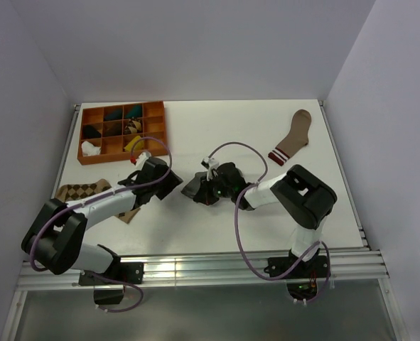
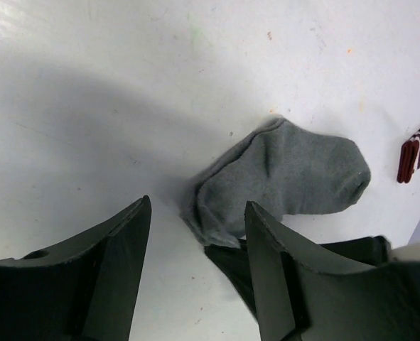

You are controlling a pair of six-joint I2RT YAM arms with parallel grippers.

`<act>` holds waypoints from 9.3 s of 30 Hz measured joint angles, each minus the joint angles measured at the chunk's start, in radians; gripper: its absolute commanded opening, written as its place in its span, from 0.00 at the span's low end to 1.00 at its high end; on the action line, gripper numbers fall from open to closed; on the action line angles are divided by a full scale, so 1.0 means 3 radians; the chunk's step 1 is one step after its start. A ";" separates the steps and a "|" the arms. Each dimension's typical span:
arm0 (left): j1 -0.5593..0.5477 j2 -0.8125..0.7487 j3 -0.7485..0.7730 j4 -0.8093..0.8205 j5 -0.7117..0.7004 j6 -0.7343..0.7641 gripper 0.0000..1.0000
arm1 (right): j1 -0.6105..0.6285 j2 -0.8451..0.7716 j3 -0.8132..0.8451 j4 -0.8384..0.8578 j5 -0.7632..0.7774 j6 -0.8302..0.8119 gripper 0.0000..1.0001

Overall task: Roll the socks
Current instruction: Roll the sock at the center of the board.

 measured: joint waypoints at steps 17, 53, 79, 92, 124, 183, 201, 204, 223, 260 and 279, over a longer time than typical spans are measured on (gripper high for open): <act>-0.0055 0.0198 -0.0310 0.0773 0.0240 -0.0104 0.49 | -0.0458 0.0219 -0.0078 0.0268 -0.0999 0.0969 0.00; -0.0089 0.0299 -0.0362 0.0762 0.0426 -0.0252 0.38 | -0.0458 0.0262 -0.0014 0.0142 -0.1047 0.0966 0.00; -0.0089 0.0273 -0.0362 0.0783 0.0423 -0.0278 0.42 | -0.0458 0.0313 0.0028 0.0156 -0.1076 0.0947 0.00; -0.0100 0.0408 -0.0268 0.0699 0.0423 -0.0270 0.13 | -0.0458 0.0343 0.0075 0.0131 -0.1077 0.0942 0.00; -0.0104 0.0846 0.0501 -0.0280 0.0412 0.0175 0.01 | 0.0214 -0.0636 -0.0184 -0.0282 0.0593 -0.0420 0.53; -0.0019 0.0247 -0.0146 0.0432 0.0486 -0.0360 0.43 | -0.0252 -0.0067 -0.0020 -0.0276 -0.0303 0.0458 0.00; -0.0089 0.0099 -0.0502 0.0791 0.0395 -0.0434 0.48 | -0.0561 0.0203 -0.0022 0.0001 -0.0924 0.1072 0.00; -0.0089 0.0179 -0.0500 0.0872 0.0397 -0.0435 0.48 | -0.0561 0.0206 -0.0020 0.0000 -0.0933 0.1072 0.00; -0.0123 0.0476 -0.0299 0.1002 0.0397 -0.0427 0.36 | -0.0567 0.0257 0.0009 0.0019 -0.1013 0.1069 0.00; -0.0169 0.0950 0.0579 -0.0094 0.0393 0.0031 0.09 | 0.0243 -0.0968 -0.0072 -0.0697 0.0774 -0.0585 0.48; -0.0175 0.1064 0.0735 -0.0200 0.0423 0.0104 0.09 | 0.0793 -0.0716 -0.0158 -0.0462 0.1684 -0.1363 0.42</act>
